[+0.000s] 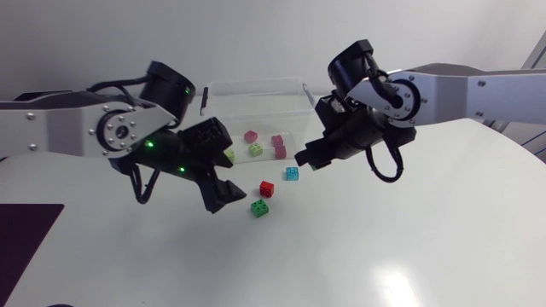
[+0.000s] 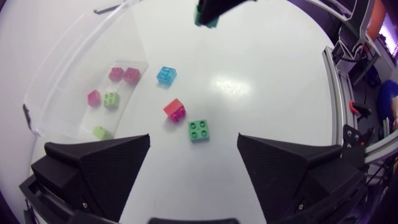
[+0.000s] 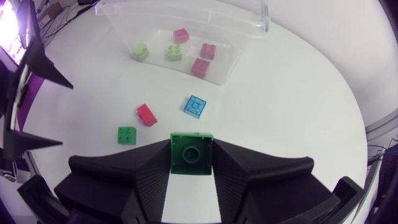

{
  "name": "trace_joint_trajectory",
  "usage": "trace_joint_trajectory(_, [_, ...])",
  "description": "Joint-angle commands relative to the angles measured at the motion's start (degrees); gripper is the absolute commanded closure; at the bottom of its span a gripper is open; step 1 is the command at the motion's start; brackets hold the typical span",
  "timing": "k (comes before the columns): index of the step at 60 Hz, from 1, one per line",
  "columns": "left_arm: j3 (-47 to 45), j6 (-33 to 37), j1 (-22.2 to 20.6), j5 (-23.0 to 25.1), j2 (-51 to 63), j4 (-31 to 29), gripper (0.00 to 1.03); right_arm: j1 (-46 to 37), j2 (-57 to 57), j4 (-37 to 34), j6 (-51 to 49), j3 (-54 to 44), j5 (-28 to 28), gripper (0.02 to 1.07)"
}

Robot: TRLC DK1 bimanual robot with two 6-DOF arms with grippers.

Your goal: Place the duplo bricks in the container

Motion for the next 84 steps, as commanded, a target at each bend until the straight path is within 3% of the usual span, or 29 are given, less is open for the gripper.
trace_joint_trajectory(1, [-1.3,1.1,-1.1,0.2,3.9,0.5,0.06,-0.7,-0.2,-0.7,-0.1,3.1,-0.2,0.84])
trace_joint_trajectory(40, [3.8,-2.0,-7.2,-2.0,17.8,5.5,0.06,-2.3,9.0,-0.8,-1.1,18.7,-0.3,0.83])
trace_joint_trajectory(84, [6.7,-3.2,-6.7,-2.0,22.3,7.5,0.1,-4.6,20.8,-1.4,-2.7,35.2,0.0,0.83])
